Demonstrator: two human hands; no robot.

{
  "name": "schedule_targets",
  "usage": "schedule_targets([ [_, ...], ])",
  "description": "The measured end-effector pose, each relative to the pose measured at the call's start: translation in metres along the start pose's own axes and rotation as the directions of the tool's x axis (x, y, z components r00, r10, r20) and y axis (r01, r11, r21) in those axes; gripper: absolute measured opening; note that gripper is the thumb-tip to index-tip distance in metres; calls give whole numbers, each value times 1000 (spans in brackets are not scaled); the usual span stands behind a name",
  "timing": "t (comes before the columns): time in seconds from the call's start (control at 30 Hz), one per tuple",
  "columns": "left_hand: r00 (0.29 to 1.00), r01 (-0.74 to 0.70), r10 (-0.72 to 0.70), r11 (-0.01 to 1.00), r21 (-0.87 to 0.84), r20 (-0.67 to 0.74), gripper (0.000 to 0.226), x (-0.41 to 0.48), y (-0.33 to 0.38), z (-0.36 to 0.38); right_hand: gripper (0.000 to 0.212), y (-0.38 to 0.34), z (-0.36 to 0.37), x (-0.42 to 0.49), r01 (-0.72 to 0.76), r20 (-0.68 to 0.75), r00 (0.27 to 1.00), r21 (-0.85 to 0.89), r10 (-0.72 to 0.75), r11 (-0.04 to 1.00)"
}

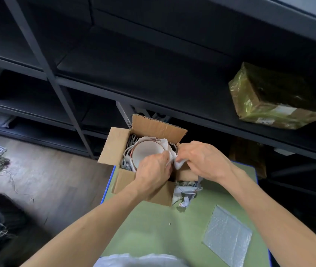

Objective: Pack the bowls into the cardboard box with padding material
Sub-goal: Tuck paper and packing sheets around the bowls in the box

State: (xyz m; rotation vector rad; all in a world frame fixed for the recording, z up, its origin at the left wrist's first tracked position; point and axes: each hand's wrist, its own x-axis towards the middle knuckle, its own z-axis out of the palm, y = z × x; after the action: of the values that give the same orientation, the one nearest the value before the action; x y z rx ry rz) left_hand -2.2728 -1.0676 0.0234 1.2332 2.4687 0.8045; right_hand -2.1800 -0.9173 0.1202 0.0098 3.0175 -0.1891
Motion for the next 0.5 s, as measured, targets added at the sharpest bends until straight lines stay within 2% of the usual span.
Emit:
schedule_targets([
  [0.13, 999, 39, -38, 999, 30, -16, 25, -4, 3, -2, 40, -2, 3, 3, -23, 41, 999, -24, 24, 999],
  [0.23, 998, 54, -53, 998, 23, -14, 26, -5, 3, -3, 41, -10, 5, 8, -4, 124, 992, -53, 10, 999],
  [0.4, 999, 43, -43, 999, 8, -17, 28, -10, 6, -8, 17, -23, 16, 20, 19, 191, 981, -201, 20, 979],
  [0.5, 999, 40, -40, 999, 13, -26, 26, -11, 7, -12, 12, -27, 19, 22, 42, 265, 964, -268, 31, 963],
])
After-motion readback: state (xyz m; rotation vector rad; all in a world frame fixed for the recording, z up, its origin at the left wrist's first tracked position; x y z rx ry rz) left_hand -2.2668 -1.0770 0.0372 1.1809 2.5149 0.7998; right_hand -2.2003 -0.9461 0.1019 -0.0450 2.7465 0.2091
